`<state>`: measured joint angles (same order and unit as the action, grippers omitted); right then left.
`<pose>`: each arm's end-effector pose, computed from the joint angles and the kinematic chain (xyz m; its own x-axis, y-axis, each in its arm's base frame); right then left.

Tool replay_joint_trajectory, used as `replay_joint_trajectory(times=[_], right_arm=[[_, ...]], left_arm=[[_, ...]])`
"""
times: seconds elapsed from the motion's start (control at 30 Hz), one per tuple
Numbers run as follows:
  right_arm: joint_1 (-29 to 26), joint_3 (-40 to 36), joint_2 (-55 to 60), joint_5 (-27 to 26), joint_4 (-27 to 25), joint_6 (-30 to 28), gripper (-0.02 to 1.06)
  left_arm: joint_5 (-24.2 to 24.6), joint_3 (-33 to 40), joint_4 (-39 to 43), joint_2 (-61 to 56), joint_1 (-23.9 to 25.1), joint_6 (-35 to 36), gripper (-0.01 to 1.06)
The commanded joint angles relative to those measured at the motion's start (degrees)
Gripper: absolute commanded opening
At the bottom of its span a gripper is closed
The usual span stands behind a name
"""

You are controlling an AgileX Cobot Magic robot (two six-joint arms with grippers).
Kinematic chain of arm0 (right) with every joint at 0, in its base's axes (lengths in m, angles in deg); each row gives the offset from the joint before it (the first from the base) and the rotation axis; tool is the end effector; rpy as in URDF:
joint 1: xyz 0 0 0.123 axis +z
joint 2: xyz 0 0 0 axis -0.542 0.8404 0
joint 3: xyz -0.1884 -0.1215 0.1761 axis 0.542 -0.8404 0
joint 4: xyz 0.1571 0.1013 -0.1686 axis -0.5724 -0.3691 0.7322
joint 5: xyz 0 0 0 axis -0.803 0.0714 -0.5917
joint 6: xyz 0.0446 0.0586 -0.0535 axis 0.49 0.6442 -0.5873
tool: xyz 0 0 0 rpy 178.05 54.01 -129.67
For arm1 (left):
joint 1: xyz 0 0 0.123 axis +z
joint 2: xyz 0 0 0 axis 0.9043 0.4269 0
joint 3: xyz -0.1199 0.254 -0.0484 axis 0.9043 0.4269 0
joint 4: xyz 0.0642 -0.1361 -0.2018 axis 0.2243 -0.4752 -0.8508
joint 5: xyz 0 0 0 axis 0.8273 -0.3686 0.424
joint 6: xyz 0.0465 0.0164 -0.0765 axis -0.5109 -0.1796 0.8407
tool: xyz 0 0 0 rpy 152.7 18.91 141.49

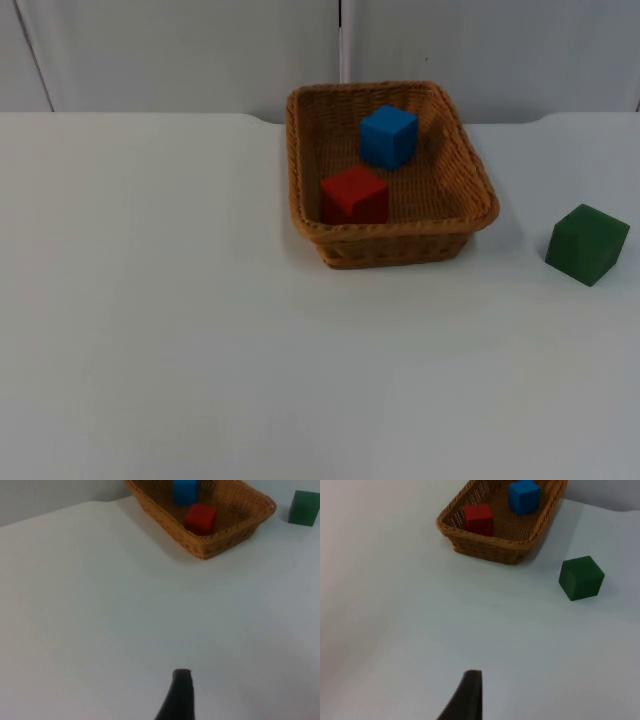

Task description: Pick up one cube with each hand and place exactly two cubes into the same basket, leaving the remaining cube outside.

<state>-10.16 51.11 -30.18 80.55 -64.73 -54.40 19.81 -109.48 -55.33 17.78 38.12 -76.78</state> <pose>-0.0089 0.0030 0.2794 -0.3985 -0.2406 -0.8851 -0.4683 0.8831 -0.0292 -0.0054 0.0002 0.2759 -0.4168 0.2250 -0.8807 0.4725 0.8813 0.0015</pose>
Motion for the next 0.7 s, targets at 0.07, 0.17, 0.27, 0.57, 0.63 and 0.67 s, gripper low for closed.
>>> replay_joint_trajectory(times=[0.07, 0.17, 0.27, 0.57, 0.63, 0.67], right_arm=[[-0.2, 0.1, -0.2, -0.1, 0.0, 0.2, 0.87], [-0.2, 0.1, -0.2, -0.1, 0.0, 0.2, 0.87], [-0.2, 0.1, -0.2, -0.1, 0.2, 0.2, 0.87], [-0.2, 0.1, -0.2, -0.1, 1.2, 1.2, 1.05], [-0.2, 0.1, -0.2, -0.1, 1.3, 1.3, 1.05], [-0.2, 0.1, -0.2, -0.1, 1.3, 1.3, 1.05]], left_arm=[[-0.1, 0.3, 0.1, -0.2, 0.0, 0.5, 0.73], [-0.1, 0.3, 0.1, -0.2, 0.0, 0.5, 0.73], [-0.1, 0.3, 0.1, -0.2, 0.0, 0.5, 0.73], [-0.1, 0.3, 2.0, -0.2, 0.0, 3.4, 1.05], [-0.1, 0.3, 2.6, -0.2, 0.0, 4.1, 1.05], [-0.1, 0.3, 2.7, -0.2, 0.0, 4.3, 1.05]])
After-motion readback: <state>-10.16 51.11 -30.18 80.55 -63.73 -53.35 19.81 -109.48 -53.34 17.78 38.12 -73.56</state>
